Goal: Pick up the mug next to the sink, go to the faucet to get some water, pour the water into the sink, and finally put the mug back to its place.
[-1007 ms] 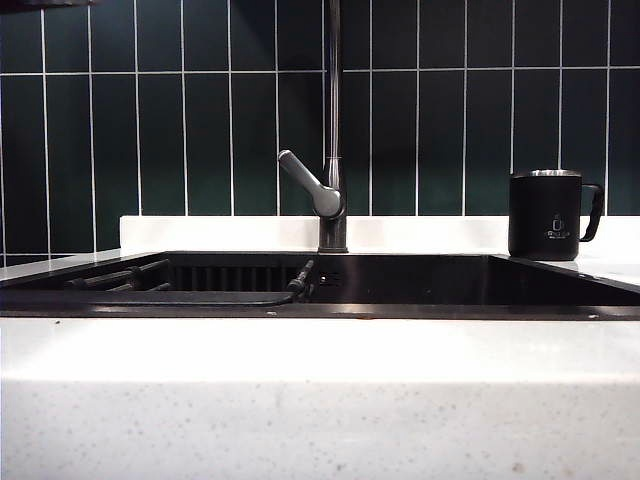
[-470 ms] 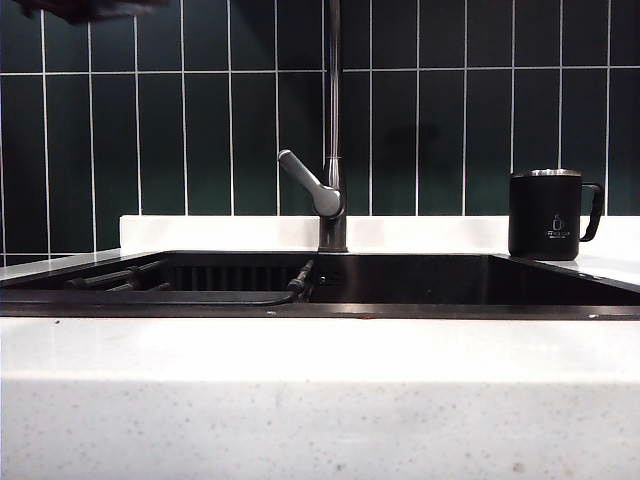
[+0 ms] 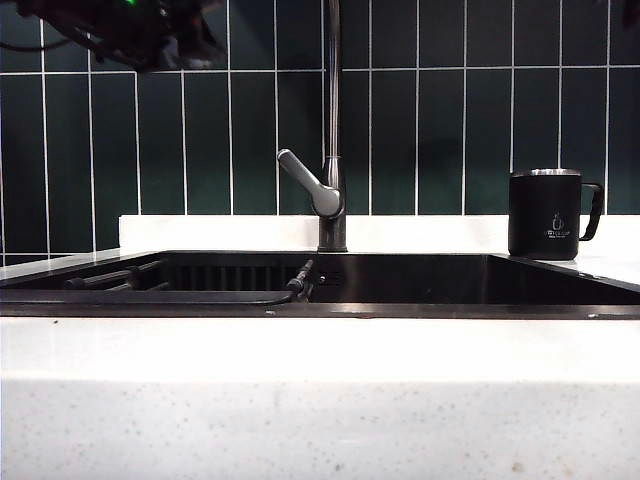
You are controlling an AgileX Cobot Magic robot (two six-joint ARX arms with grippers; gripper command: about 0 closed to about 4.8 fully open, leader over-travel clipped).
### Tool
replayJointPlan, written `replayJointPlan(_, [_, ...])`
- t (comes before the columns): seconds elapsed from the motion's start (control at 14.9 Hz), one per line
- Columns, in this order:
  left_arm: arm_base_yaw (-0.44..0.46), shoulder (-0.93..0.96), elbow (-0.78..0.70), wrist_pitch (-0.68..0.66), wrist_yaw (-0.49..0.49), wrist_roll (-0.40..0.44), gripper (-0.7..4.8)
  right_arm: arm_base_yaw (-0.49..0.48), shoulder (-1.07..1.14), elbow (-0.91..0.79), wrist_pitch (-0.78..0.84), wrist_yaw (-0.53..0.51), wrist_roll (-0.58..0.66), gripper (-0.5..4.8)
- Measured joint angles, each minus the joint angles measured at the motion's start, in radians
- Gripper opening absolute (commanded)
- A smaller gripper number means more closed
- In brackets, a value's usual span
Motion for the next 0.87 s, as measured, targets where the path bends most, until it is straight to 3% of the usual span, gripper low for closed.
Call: replayJointPlan(0.87, [0.0, 0.157, 0.041, 0.064, -0.011, 0.041, 1.69, -0.062, 0.291, 0.0, 0.048, 0.018, 0.002, 2.25])
